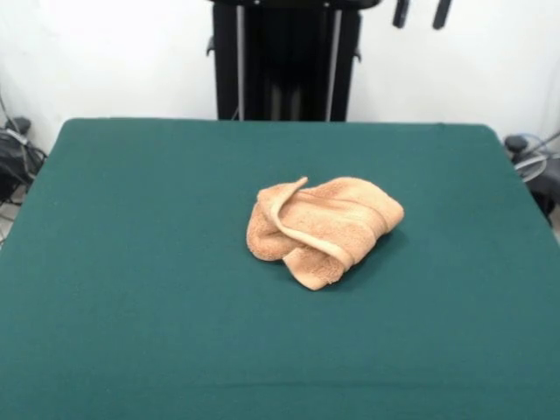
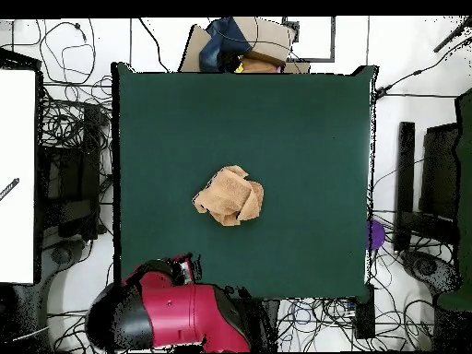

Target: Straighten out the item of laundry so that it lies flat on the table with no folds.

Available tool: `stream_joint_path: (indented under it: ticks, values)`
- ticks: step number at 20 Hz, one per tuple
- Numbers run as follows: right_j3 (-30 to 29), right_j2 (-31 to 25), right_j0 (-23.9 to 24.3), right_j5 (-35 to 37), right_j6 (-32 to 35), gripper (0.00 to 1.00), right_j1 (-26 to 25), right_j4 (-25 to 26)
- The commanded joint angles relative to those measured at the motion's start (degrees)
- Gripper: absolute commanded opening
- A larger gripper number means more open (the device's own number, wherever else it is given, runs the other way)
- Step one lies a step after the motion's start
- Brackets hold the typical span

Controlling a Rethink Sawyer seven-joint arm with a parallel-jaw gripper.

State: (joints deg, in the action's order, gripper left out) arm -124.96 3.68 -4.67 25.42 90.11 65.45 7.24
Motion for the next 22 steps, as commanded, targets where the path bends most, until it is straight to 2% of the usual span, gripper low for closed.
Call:
stream_joint_path:
  ticks: [1,5,8,10,17,19,22]
  values:
    - [-0.2,6.9,-3.3,-8.0,16.2,1.0,-8.8,5.5]
    - [0.8,11.2,-6.9,-11.9,16.7,1.0,-12.7,6.7]
    - [3.6,18.4,-13.0,-15.7,18.4,1.0,-17.3,7.9]
    - [4.1,21.4,-15.4,-18.5,18.4,1.0,-20.1,7.3]
    - [3.3,24.9,-18.7,-28.8,17.6,1.0,-27.0,0.1]
    - [2.4,25.9,-19.2,-32.7,19.1,1.0,-27.8,-3.1]
    - [-0.6,26.2,-17.7,-36.9,22.2,1.0,-25.8,-8.8]
